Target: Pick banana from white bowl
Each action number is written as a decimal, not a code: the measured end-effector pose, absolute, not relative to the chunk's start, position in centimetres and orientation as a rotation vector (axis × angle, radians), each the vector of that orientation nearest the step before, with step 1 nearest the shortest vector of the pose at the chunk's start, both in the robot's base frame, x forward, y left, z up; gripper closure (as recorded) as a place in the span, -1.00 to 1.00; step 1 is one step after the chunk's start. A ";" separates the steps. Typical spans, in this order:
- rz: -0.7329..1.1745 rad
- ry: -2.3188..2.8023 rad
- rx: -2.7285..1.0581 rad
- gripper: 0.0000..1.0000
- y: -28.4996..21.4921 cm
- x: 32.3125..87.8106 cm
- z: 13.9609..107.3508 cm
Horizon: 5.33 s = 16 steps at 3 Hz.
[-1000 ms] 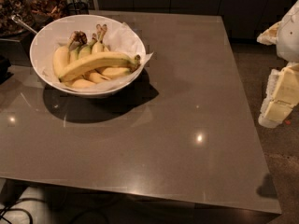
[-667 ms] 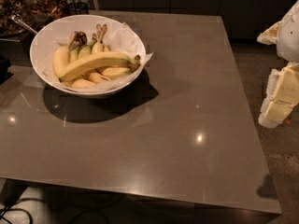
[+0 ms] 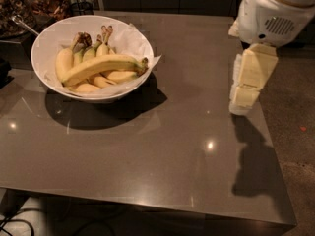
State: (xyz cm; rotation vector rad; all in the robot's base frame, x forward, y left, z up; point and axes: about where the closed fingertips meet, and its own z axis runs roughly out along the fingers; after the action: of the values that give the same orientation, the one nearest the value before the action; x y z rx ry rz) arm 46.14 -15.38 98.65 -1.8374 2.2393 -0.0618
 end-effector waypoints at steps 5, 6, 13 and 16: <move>-0.052 1.983 -2.010 -1.00 0.2 53.5 99.9; -0.010 1.897 -2.095 -1.00 4.8 55.2 100.1; 0.154 1.941 -2.215 -0.16 12.5 60.6 93.2; 0.178 1.960 -2.278 -0.18 12.4 60.8 90.4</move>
Offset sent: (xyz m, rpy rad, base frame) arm 0.0271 0.1231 -0.0005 -0.1077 0.1851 0.1557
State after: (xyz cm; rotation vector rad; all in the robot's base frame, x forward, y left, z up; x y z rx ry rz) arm 60.84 12.43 90.43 -2.2785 1.9597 0.1781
